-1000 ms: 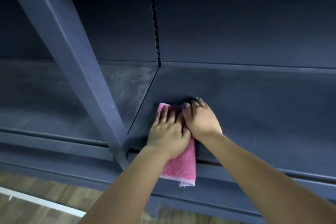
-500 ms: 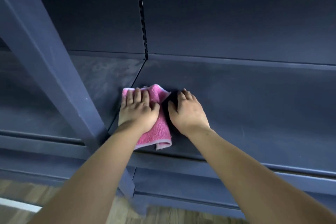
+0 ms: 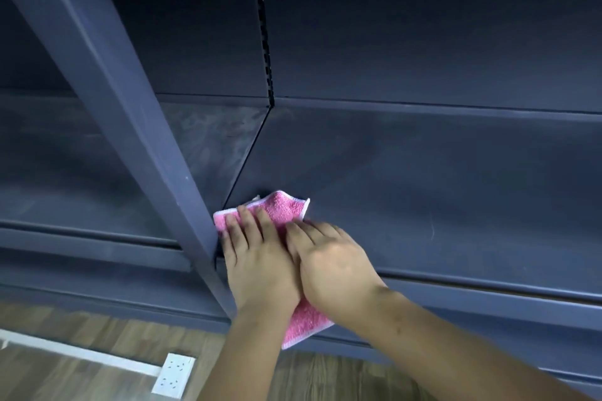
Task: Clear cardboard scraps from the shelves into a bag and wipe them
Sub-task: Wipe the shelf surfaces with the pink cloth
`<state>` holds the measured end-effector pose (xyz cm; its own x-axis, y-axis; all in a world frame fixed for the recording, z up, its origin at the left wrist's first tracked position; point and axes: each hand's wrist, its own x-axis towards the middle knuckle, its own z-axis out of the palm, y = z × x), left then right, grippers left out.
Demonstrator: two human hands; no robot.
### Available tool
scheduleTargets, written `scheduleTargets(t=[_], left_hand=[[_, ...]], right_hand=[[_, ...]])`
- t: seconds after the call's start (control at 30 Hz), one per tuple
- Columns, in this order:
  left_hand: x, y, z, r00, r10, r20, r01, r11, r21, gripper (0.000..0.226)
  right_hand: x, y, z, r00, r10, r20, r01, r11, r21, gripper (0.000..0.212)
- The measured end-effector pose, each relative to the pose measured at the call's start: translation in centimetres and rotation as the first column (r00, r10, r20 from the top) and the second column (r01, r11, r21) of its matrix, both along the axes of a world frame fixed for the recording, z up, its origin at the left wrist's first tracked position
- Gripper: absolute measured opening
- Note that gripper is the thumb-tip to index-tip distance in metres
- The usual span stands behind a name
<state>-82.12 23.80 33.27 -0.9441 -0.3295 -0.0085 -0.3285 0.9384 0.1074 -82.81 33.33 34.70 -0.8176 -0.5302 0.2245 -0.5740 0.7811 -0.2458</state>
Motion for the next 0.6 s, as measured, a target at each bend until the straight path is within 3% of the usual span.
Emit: scheduleTargets(t=[0.07,0.17,0.27,0.33,0.43,0.53,0.6], left_hand=[[1.1,-0.4,0.2,1.0,-0.028,-0.013,0.028,1.0,0.005,0.071],[2.3,-1.3,0.9,0.995,-0.098,-0.011,0.097,0.993,-0.065,0.093],[2.1,-2.5,2.3,0.978,-0.208,-0.019,0.204,0.972,-0.119,0.079],[1.3,-3.5,2.6,0.934,-0.356,-0.001,0.353,0.928,-0.121,0.075],[0.7,-4.9,2.4,0.843,-0.522,0.129,0.533,0.842,-0.078,0.098],[1.5,-4.7,1.1,0.863,-0.491,0.117,0.504,0.843,-0.185,0.101],[2.1,-3.6,0.0,0.882,-0.47,0.04,0.467,0.859,-0.209,0.08]], right_hand=[[-0.1,0.2,-0.2,0.989,0.021,-0.145,-0.004,0.993,0.121,0.034],[-0.3,0.6,-0.1,0.991,0.036,-0.127,-0.001,0.965,0.263,0.042],[-0.9,0.4,1.2,0.999,0.018,-0.049,0.002,0.928,0.373,0.04],[-2.1,0.7,1.1,0.99,0.121,-0.075,-0.087,0.93,0.356,0.044],[-2.3,1.2,1.6,0.989,0.104,-0.108,-0.063,0.942,0.33,0.039],[-1.4,0.7,1.7,0.991,0.039,-0.124,-0.007,0.968,0.251,0.029],[-0.5,-0.2,0.9,0.986,0.05,-0.16,-0.021,0.984,0.176,0.034]])
